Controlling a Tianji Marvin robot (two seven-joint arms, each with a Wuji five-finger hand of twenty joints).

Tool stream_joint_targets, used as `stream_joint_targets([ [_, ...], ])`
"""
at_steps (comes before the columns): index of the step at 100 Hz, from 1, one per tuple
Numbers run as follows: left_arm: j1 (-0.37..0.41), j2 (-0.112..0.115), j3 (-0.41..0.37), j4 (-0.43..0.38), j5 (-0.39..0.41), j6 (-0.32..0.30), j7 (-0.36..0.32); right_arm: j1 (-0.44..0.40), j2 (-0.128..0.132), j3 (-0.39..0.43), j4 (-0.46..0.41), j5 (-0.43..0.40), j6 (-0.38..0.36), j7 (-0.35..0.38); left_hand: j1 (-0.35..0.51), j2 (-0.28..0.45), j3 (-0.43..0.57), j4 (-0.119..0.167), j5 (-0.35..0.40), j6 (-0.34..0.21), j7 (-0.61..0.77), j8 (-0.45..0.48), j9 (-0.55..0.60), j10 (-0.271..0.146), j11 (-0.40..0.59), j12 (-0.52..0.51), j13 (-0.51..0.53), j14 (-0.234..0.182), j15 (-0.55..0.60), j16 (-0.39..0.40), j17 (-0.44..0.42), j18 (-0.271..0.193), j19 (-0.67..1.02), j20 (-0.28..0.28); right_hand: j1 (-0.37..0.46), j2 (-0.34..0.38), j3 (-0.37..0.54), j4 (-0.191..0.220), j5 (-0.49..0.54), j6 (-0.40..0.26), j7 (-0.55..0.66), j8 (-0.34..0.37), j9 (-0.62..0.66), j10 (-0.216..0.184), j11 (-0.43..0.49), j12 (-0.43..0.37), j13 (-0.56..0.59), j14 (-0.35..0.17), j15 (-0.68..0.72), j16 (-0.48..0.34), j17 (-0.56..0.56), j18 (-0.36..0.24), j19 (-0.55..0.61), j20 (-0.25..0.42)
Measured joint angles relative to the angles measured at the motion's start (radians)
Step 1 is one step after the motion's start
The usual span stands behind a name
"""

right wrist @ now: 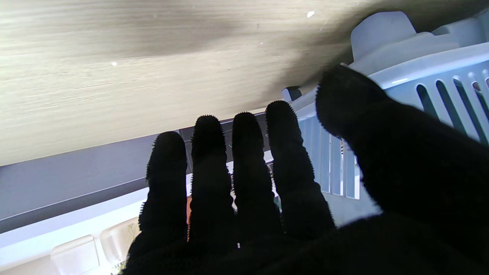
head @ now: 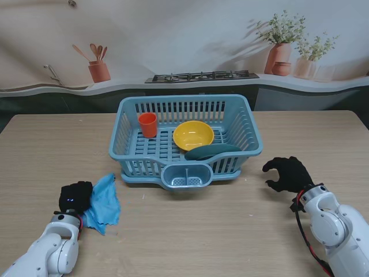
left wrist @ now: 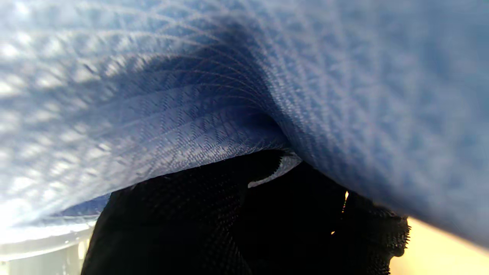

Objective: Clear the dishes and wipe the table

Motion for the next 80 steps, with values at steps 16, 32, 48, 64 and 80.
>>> stream_joint_targets([
  [16,-0.117,-0.001,0.066,0.112,-0.050,0.008,0.042,0.000,0.000,-0.001,0.000,0.002,0.001,0.000,0.001,0.000,0.009,0.001,-0.003,0.003,0.001,0.002,0.000,0.001,0.001,0.000,0.000,-0.001,0.000,0.000,0.000,0.000,0.000,0.000,0.000,0.000,0.000,0.000,0.000,0.000,0.000,0.000,0.000,0.000,0.000,0.000,0.000,0.000,0.000,0.000,0.000,0.000,0.000,0.000],
  [32,-0.181,-0.003,0.097,0.163,-0.063,0.024,0.031,0.000,0.000,0.000,0.000,0.002,0.001,0.001,0.000,0.001,0.006,0.001,-0.003,0.000,-0.005,-0.003,0.000,0.001,0.001,0.000,0.000,-0.001,0.000,0.000,0.000,0.000,0.000,0.000,0.000,0.000,0.000,0.000,0.000,0.000,0.000,0.000,0.000,0.000,0.000,0.000,0.000,0.000,0.000,0.000,0.000,0.000,0.000,0.000],
  [48,-0.174,-0.007,0.091,0.153,-0.063,0.037,0.026,0.001,0.000,0.000,0.000,0.000,0.003,-0.003,0.000,0.012,-0.018,0.001,-0.003,-0.017,-0.019,-0.027,0.000,0.000,0.001,0.000,0.000,-0.001,0.000,0.000,0.000,0.000,0.000,0.000,0.000,0.000,0.000,0.000,0.000,0.000,0.000,0.000,0.000,0.000,0.000,0.000,0.000,0.000,0.000,0.000,0.000,0.000,0.000,0.000],
  [64,-0.110,-0.011,0.050,0.099,-0.034,0.059,0.025,0.001,0.000,0.000,0.000,0.000,0.004,-0.002,-0.001,0.029,-0.046,-0.004,-0.009,-0.052,-0.043,-0.048,-0.003,0.000,0.012,0.000,-0.004,-0.001,0.005,0.000,-0.005,-0.001,0.000,0.000,0.000,0.000,0.000,0.000,0.000,0.000,0.000,0.000,0.000,0.000,0.000,0.000,0.000,0.000,0.000,0.000,0.000,0.000,0.000,0.000],
  [80,0.004,-0.011,-0.003,-0.026,0.020,0.132,-0.050,0.001,0.000,0.000,0.000,0.001,0.004,0.000,-0.001,0.029,-0.047,-0.005,-0.009,-0.051,-0.044,-0.048,-0.012,-0.001,0.019,0.000,-0.005,-0.001,0.012,0.000,-0.008,-0.001,0.000,0.009,0.000,0.000,0.000,0.000,0.000,0.000,0.000,0.000,0.000,0.000,0.000,0.000,0.000,0.000,0.000,0.000,0.000,0.000,0.000,0.000],
])
